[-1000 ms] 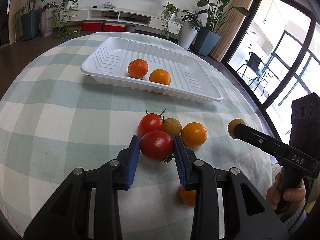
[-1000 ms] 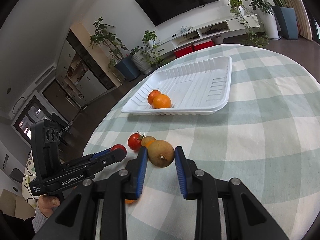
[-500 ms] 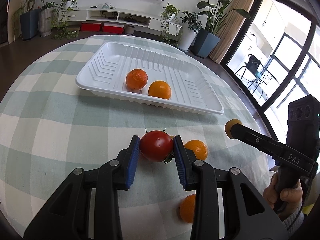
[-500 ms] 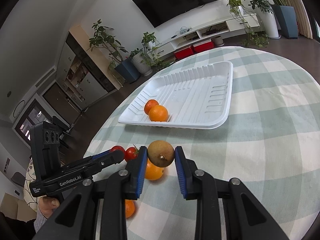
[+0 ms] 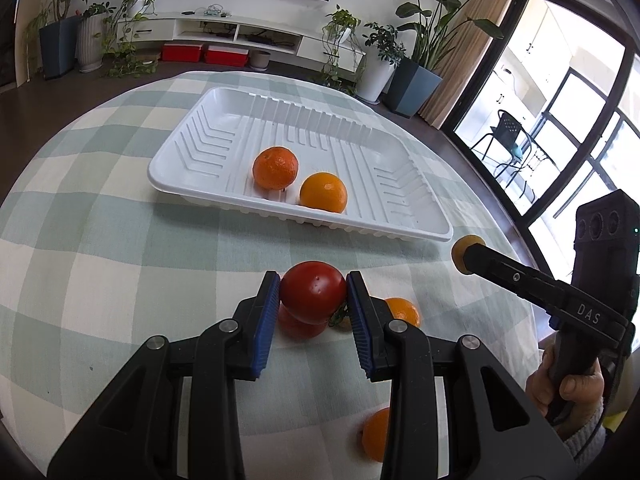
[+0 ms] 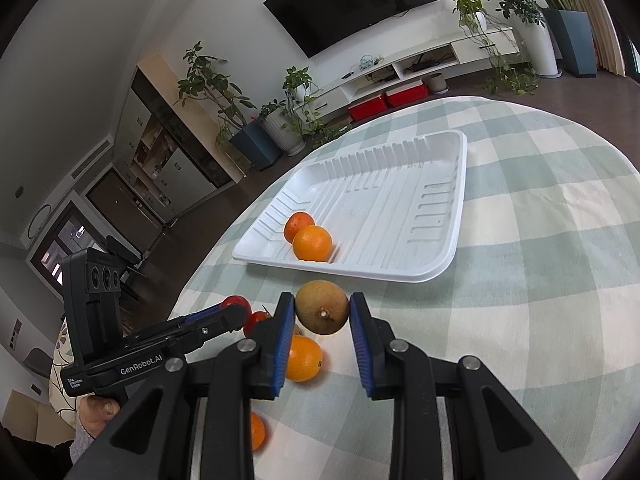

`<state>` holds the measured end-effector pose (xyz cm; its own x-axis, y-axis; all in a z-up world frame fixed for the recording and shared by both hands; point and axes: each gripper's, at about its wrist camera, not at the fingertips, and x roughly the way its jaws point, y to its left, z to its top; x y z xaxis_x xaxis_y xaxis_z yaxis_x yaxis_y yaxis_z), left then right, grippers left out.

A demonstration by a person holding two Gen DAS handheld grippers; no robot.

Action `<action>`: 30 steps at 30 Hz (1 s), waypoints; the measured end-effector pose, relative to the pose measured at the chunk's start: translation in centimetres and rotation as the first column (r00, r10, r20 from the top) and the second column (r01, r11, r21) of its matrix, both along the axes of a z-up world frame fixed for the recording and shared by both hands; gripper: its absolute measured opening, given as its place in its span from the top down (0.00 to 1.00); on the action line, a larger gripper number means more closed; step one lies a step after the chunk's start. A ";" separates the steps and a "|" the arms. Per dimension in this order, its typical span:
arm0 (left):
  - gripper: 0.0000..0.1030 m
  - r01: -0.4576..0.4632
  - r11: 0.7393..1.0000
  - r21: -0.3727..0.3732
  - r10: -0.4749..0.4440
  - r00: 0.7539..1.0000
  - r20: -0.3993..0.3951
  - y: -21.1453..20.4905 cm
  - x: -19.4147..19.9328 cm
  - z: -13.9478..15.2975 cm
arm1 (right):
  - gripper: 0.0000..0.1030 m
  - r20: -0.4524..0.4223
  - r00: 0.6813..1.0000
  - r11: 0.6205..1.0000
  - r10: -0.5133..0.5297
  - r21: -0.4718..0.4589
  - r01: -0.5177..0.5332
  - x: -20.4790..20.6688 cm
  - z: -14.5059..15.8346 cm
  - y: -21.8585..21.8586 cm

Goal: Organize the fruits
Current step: 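Lift the held tomato and kiwi and carry both over the white tray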

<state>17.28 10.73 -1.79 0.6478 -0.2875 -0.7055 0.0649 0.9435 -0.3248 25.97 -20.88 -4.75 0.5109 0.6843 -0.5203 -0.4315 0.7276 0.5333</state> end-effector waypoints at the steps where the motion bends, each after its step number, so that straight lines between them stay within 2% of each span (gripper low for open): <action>1: 0.69 0.000 1.000 0.000 0.000 1.000 0.000 0.0 0.0 0.0 | 0.70 0.000 1.000 1.000 0.000 0.000 0.000 0.1 0.0 0.0; 20: 0.69 -0.013 1.000 0.000 0.013 1.000 0.010 1.2 2.6 1.0 | 0.70 0.002 1.000 1.000 0.001 -0.003 -0.001 0.6 0.1 0.0; 30: 0.69 -0.031 0.999 0.014 0.031 0.999 0.013 2.1 4.8 1.4 | 0.70 -0.006 1.000 1.000 -0.013 -0.011 0.013 2.8 0.1 0.1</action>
